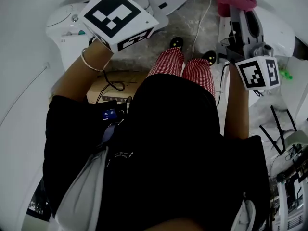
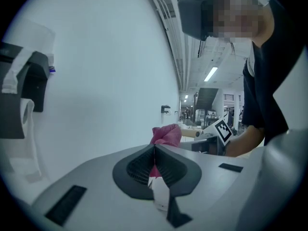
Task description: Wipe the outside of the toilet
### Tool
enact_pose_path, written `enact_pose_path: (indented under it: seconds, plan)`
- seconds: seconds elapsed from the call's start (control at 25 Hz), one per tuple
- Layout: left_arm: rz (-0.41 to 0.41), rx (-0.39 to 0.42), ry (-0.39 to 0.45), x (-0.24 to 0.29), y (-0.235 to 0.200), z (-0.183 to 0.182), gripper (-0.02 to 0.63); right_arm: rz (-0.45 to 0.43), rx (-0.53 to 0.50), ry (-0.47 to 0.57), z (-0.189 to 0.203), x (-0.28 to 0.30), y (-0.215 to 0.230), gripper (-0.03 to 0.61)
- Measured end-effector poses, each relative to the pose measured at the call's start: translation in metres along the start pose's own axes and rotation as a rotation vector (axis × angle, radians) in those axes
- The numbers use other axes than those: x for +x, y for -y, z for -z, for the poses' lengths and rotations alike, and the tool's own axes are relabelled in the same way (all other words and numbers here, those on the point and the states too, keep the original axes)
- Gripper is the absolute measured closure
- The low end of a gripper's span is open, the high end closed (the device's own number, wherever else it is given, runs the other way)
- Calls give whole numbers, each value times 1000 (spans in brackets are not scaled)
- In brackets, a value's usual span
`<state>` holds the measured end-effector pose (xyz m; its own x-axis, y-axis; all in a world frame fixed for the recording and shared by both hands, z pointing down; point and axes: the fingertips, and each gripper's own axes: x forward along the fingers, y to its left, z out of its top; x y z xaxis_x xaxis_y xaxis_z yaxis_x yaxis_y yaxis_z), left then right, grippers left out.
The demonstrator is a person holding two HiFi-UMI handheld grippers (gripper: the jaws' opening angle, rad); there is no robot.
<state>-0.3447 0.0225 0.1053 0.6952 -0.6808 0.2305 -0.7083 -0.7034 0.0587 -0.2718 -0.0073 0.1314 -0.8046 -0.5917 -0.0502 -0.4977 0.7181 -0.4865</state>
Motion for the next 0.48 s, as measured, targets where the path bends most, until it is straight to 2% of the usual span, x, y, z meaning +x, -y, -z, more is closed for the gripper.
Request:
enact_pose_path:
  seconds: [0.16,0.48]
  plan:
    - [1,16,-25,-22,4,-5,603,-14,2,-5,-6,-9,-14,518]
    - [-99,61,16,-47,-19,-22,603,22,-39,-9,-20,-18,-20,518]
